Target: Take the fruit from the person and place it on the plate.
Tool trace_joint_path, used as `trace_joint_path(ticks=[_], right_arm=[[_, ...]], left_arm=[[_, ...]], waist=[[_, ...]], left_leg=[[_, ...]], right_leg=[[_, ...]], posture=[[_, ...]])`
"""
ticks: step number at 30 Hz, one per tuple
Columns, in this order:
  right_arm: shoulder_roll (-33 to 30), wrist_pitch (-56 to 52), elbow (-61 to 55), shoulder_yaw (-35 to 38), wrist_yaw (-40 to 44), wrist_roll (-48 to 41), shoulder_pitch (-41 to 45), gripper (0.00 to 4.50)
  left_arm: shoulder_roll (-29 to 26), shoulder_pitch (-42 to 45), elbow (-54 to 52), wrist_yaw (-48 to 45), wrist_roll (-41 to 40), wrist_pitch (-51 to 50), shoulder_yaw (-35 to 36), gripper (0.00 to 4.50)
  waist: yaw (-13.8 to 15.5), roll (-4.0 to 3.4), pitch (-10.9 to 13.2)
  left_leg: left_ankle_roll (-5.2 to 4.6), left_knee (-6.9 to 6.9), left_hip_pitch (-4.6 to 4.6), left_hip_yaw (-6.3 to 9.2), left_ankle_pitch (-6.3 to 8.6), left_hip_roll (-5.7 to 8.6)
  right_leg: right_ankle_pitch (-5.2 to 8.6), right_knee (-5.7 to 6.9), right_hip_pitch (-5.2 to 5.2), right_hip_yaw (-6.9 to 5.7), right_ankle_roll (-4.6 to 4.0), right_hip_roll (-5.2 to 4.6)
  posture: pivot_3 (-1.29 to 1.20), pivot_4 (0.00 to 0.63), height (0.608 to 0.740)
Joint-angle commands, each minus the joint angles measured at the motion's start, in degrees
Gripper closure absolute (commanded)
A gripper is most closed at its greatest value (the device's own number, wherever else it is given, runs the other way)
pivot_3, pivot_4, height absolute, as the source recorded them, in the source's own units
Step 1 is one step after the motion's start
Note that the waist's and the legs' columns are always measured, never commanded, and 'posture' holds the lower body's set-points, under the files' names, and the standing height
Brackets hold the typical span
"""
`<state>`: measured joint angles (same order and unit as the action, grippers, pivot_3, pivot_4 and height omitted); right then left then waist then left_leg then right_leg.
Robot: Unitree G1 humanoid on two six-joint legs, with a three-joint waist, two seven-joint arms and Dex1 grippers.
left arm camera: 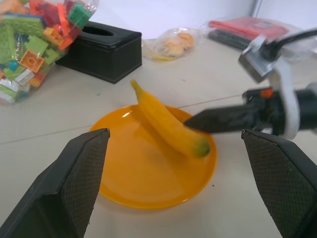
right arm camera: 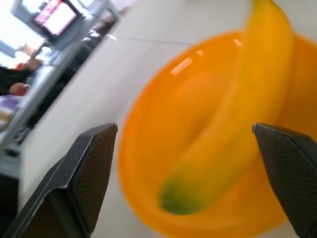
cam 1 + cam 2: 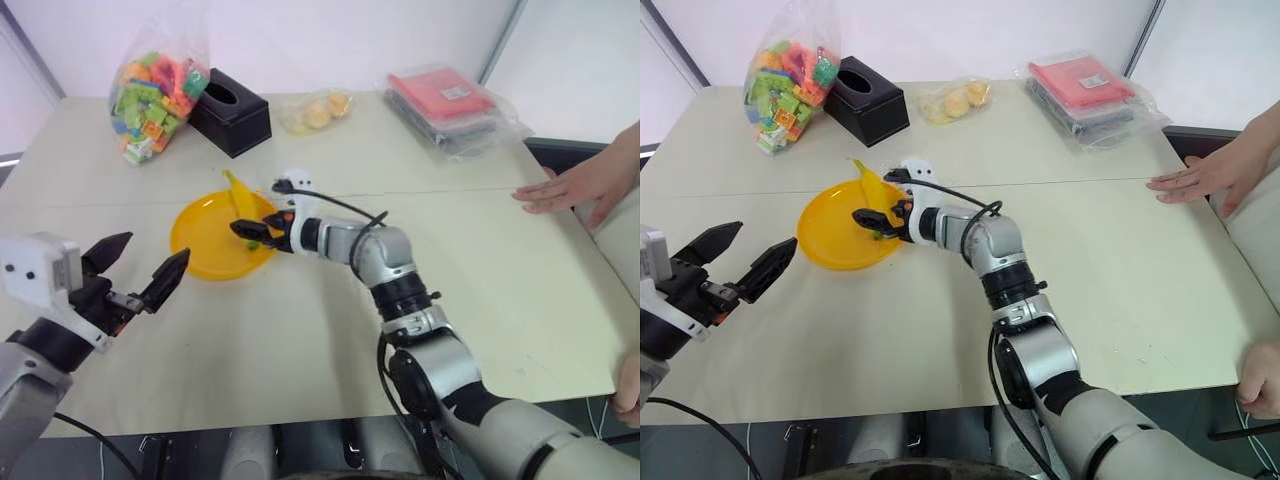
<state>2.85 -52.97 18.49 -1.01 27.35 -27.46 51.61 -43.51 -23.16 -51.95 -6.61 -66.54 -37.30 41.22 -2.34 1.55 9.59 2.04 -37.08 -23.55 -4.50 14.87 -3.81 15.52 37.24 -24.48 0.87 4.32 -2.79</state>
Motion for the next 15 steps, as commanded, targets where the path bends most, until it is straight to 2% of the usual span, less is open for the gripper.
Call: trace_joint_path(ticks=[1,5,9,12,15], right_arm=[[-10.7,-2.7,-14.1,1.8,8.9,-4.6,-3.2,0.04],[-24.7,-0.7,-23.5,4.4,20.8,-9.1,-7.9,0.04],[-35.7,2.8,-26.4,6.3,28.0,-9.0,-12.0,0.04],[-42.1,5.6,-27.7,7.2,32.4,-8.6,-15.7,0.04],[-44.6,5.5,-28.3,9.0,33.5,-10.3,-17.9,0.04]], left_arm=[[-0.6,-1.9,-0.5,-2.7,-0.9,0.6,2.0,0.00],[-1.3,-3.4,0.9,-5.7,-1.2,0.8,3.4,0.00],[-1.8,-2.8,1.7,-7.0,-2.4,1.0,3.7,0.00],[-2.2,-2.0,2.3,-7.5,-2.0,0.8,2.9,0.00],[-2.3,-1.0,2.8,-7.8,-1.6,0.8,1.9,0.00]], waist=[[0.3,0.00,0.0],[0.3,-0.01,0.0],[-0.3,-0.03,0.0],[-0.1,-0.04,0.0],[-0.2,-0.03,0.0]], left_leg=[[0.00,0.00,-0.03,0.00,0.00,0.02],[-0.01,0.01,-0.04,-0.07,0.01,0.07],[-0.02,0.06,0.08,-0.07,0.01,-0.02],[-0.02,0.09,0.11,-0.05,0.01,-0.02],[-0.02,0.05,0.11,-0.07,0.01,-0.01]], right_leg=[[0.00,-0.04,0.00,-0.02,-0.01,-0.03],[0.08,-0.15,0.01,-0.03,-0.13,-0.05],[0.09,-0.12,0.01,0.08,-0.14,0.14],[0.10,-0.11,0.01,0.08,-0.16,0.18],[0.10,-0.12,0.02,0.14,-0.16,0.17]], posture=[[0.00,0.150,0.740],[0.00,0.150,0.740],[0.00,0.150,0.740],[0.00,0.150,0.740],[0.00,0.150,0.740]])
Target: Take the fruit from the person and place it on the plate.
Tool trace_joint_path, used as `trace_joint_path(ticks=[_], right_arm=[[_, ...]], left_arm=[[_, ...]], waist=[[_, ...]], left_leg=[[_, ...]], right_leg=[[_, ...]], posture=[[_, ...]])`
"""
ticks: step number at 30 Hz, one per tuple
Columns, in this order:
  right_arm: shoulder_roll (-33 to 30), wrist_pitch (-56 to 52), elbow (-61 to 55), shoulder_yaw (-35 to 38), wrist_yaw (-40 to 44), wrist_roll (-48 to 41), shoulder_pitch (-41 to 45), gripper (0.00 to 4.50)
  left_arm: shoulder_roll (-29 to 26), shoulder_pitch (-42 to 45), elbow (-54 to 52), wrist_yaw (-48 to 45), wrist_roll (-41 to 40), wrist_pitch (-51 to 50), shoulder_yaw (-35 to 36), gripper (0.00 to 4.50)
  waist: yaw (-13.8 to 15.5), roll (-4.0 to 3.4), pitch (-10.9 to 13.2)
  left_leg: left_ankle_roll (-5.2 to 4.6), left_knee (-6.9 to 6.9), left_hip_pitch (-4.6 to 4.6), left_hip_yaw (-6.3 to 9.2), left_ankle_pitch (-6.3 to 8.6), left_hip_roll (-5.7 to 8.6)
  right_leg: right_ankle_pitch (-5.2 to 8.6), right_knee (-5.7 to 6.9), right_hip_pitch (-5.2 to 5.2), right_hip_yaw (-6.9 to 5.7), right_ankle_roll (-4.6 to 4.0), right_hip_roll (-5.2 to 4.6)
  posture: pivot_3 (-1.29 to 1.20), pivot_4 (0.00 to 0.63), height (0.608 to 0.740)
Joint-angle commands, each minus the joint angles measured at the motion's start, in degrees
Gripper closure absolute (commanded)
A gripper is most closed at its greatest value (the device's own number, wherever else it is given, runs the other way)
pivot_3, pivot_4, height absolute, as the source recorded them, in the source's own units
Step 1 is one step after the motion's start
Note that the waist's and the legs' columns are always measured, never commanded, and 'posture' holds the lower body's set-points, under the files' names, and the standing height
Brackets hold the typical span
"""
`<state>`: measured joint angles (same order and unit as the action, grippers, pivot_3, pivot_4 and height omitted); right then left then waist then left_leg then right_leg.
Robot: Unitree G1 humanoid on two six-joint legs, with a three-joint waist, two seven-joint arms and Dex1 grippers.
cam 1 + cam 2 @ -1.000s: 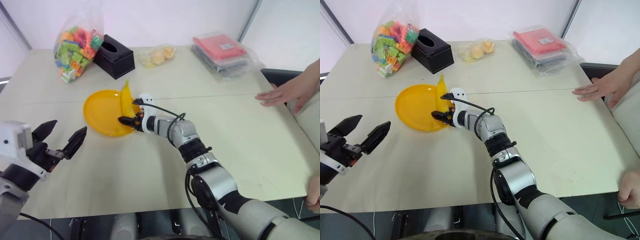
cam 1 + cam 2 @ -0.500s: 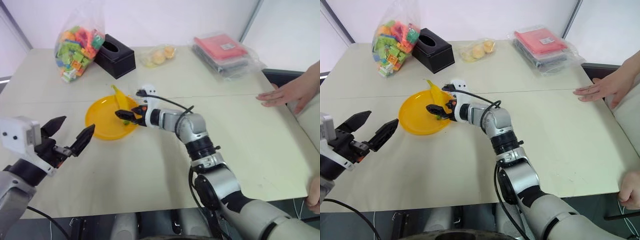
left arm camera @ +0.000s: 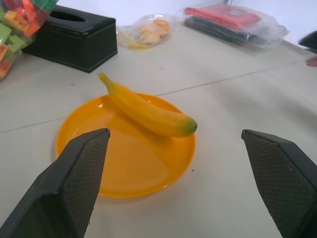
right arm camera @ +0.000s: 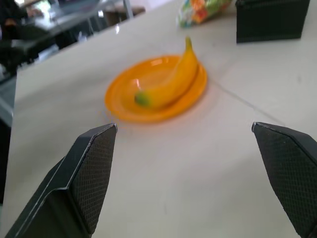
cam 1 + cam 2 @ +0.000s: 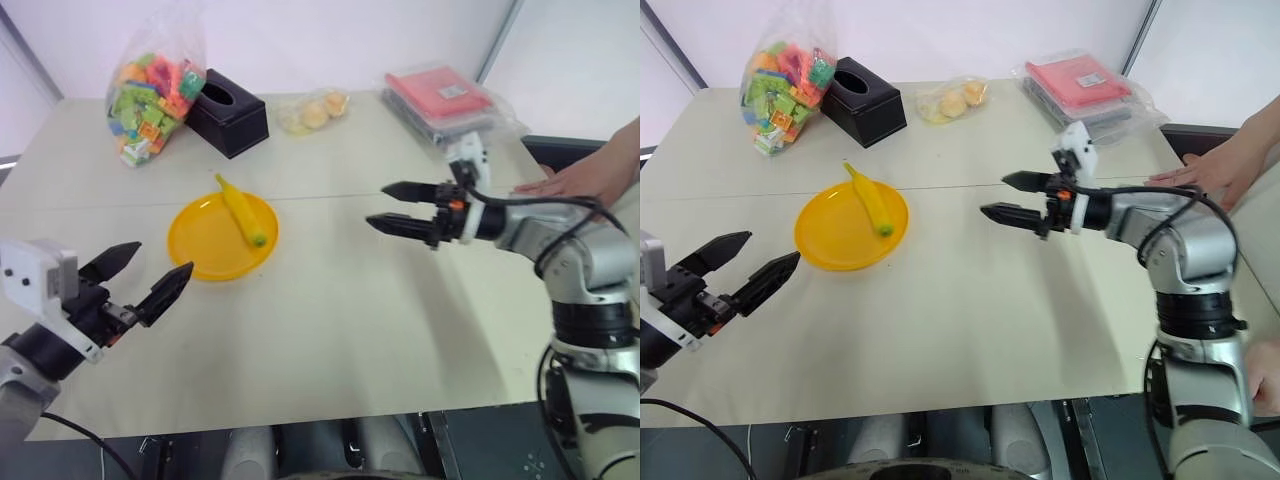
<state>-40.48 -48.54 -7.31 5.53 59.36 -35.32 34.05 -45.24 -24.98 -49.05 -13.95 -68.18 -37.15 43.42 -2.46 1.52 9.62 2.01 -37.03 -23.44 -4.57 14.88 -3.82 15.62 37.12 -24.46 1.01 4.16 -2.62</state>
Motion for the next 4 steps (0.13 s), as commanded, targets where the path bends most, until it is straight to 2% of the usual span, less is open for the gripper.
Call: trace_joint_path(ticks=[1,4], right_arm=[[-1.5,1.3,-2.8,2.6,1.5,-2.6,-0.8,0.04],[-1.5,1.0,-4.2,3.0,0.9,-3.8,-1.4,0.04]], left_arm=[[-0.6,1.2,-0.1,-0.5,0.1,0.6,-0.7,0.00],[-0.5,2.8,0.4,-1.0,-0.4,0.7,-2.3,0.00]], waist=[[0.0,0.00,0.0],[0.0,0.00,0.0]], left_leg=[[0.00,0.00,0.00,0.00,0.00,0.00],[0.00,-0.03,0.00,0.01,0.00,0.00]], right_leg=[[0.00,0.00,0.00,0.03,0.00,0.00],[0.00,0.01,0.00,0.05,0.00,0.00]], posture=[[0.00,0.150,0.740],[0.00,0.150,0.740]])
